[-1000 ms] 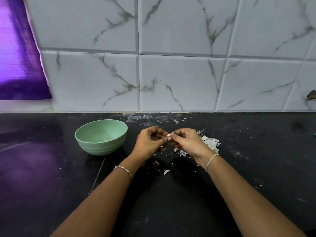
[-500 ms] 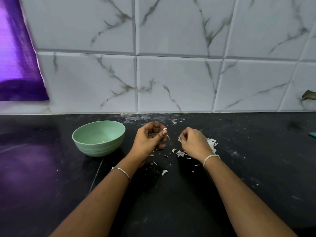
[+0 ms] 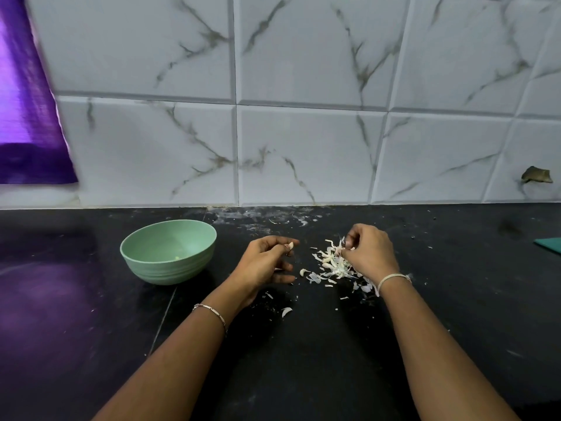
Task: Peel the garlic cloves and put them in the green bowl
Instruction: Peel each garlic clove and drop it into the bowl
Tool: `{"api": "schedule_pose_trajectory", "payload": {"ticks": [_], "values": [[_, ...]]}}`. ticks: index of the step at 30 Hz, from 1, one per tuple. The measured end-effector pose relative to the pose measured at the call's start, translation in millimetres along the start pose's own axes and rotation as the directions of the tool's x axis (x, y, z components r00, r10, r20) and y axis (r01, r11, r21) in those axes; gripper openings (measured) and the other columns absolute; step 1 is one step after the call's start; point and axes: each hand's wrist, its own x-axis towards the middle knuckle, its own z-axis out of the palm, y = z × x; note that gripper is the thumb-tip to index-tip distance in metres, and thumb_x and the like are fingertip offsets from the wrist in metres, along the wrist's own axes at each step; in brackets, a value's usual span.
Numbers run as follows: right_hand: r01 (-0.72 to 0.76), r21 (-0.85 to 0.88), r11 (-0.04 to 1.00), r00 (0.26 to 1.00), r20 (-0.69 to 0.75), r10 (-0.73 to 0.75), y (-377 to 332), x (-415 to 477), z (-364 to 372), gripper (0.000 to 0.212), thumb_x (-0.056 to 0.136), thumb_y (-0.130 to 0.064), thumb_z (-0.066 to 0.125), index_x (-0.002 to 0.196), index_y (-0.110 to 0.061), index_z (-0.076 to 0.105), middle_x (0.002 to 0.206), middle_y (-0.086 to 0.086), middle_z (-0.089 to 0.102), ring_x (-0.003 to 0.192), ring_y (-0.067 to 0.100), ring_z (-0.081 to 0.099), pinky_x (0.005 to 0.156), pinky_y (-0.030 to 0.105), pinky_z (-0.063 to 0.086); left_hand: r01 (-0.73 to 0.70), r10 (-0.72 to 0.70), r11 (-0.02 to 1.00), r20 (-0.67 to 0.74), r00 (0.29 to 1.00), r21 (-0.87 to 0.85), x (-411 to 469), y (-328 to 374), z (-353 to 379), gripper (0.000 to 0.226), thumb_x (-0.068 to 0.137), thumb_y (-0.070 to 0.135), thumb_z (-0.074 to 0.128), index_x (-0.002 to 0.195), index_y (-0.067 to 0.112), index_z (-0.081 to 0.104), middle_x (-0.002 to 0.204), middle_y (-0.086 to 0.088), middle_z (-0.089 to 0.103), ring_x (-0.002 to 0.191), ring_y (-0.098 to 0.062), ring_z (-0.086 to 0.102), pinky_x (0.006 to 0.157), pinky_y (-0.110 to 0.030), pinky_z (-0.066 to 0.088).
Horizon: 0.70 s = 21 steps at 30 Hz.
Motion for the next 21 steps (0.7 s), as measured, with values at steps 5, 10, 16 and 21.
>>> {"api": "schedule_pose_trajectory", "payload": {"ticks": [5,10,16,21], "values": [[0.115,-0.072,0.991,0.993,-0.015,-0.116,-7,-4,0,0.023,0.102,-0.025,0.041,0.1,-0.017,0.062,0.095,-0.001,0.066,0.09,0.022,0.062,0.073,0.035,0.048,-0.043,0.043,0.998,-0.007,0.999,0.043,0,0,-3,0.013,0.094,0.011,0.062,0.103,0.013,0.072,0.083,-0.003,0.057,0.063,-0.01,0.056,0.057,-0.028,0.056],[0.25,0.062,0.966,0.968,-0.033,-0.249,-18,-10,-2,0.018,0.094,-0.034,0.059,0.106,-0.022,0.065,0.097,-0.009,0.066,0.087,0.011,0.062,0.077,0.031,0.052,-0.125,0.154,0.941,-0.07,0.986,0.314,5,-7,-7,0.011,0.088,0.016,0.07,0.099,0.019,0.069,0.086,-0.008,0.062,0.067,-0.022,0.062,0.061,-0.035,0.059],[0.305,0.204,0.93,0.911,0.222,-0.348,-35,-19,16,0.007,0.081,-0.025,0.074,0.088,-0.025,0.074,0.076,-0.011,0.071,0.072,0.002,0.064,0.073,0.025,0.054,-0.213,0.348,0.759,-0.106,0.932,0.615,8,-14,-7,0.01,0.081,0.018,0.072,0.088,0.022,0.067,0.075,0.009,0.068,0.066,-0.008,0.064,0.07,-0.032,0.056],[0.291,0.172,0.941,0.924,0.204,-0.323,-34,-18,17,0.007,0.081,-0.029,0.074,0.087,-0.026,0.076,0.073,-0.012,0.071,0.07,0.001,0.064,0.072,0.028,0.055,-0.279,0.396,0.735,-0.057,0.916,0.618,7,-11,-5,0.018,0.084,0.011,0.069,0.086,0.029,0.068,0.076,0.008,0.069,0.068,-0.013,0.068,0.069,-0.038,0.059]]}}
